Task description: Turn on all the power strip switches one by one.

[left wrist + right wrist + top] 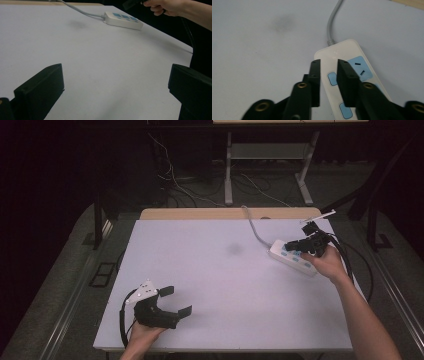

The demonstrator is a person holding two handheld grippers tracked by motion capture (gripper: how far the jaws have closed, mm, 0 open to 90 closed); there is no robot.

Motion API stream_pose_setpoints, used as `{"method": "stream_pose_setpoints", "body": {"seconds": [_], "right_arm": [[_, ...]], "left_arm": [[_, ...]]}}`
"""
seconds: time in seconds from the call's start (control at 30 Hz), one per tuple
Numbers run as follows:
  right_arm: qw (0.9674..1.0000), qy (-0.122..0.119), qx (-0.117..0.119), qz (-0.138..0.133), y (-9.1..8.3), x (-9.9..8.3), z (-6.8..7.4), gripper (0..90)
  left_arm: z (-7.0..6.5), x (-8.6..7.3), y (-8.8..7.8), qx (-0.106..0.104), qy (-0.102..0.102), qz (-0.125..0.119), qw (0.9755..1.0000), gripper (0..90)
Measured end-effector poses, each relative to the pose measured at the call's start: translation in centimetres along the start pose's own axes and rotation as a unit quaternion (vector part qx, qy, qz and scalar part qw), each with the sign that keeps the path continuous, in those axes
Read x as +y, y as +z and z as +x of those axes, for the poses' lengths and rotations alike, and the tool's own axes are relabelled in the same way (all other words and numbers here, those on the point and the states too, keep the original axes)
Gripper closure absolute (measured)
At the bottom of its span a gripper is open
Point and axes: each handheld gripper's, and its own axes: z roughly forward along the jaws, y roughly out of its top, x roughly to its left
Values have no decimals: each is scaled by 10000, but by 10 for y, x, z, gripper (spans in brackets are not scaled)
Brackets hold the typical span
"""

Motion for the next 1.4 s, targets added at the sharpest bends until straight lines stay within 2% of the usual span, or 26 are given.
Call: {"method": "stream_pose_setpoints", "body": {"seconds": [0.1, 0.17, 0.27, 0.37, 0.4, 0.43, 0.53, 0.67, 0.93, 1.13, 1.27, 1.4], "right_arm": [[9999, 50, -61, -125, -9, 0, 5, 576], [9995, 167, -46, -264, -16, -1, 9, 483], [9987, 259, -97, -418, -23, -5, 16, 318], [9979, 351, -142, -520, -30, -13, 23, 114], [9981, 338, -43, -514, -31, -16, 25, 34], [9980, 336, -28, -538, -33, -20, 27, 4], [9966, 383, 119, -725, -40, -32, 32, 4], [9952, 423, 271, -835, -45, -49, 39, 4], [9922, 335, 541, -1074, -55, -80, 59, 4], [9900, 223, 609, -1249, -58, -101, 78, 4], [9886, 277, 704, -1298, -55, -117, 86, 4], [9895, 231, 728, -1224, -51, -130, 95, 4]], "left_arm": [[0, 0, 0, -7, -7, -21, 10000, 0], [0, 0, 0, -8, -10, -29, 10000, 0], [-1, 0, -1, -7, -23, -51, 10000, 0], [-1, 0, -1, -16, -23, -59, 10000, 0], [-1, 0, 0, -20, -17, -59, 10000, 0], [-2, 0, 0, -21, -16, -60, 10000, 0], [-2, 1, 0, -24, -18, -65, 10000, 0], [-2, 1, 0, -24, -20, -63, 10000, 0], [-3, 1, 1, -19, -17, -62, 10000, 0], [-3, 1, 0, -16, -4, -65, 10000, 0], [-3, 0, 0, -13, -7, -60, 10000, 0], [-2, 1, 1, -7, -1, -41, 10000, 0]]}}
